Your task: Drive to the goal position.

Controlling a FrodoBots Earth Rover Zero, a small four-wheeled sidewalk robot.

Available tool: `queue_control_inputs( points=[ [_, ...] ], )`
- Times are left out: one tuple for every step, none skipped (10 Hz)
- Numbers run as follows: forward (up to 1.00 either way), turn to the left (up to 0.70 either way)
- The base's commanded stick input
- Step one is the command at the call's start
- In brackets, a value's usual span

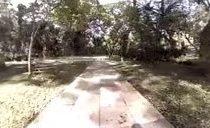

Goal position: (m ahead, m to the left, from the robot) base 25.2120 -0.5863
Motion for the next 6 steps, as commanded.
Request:
queue_control_inputs(
  points=[
    [0.5,-0.5],
    [0.5,-0.3],
    [0.5,-0.02],
    [0.5,0.0],
    [0.5,0.0],
    [0.5,0.0]
  ],
)
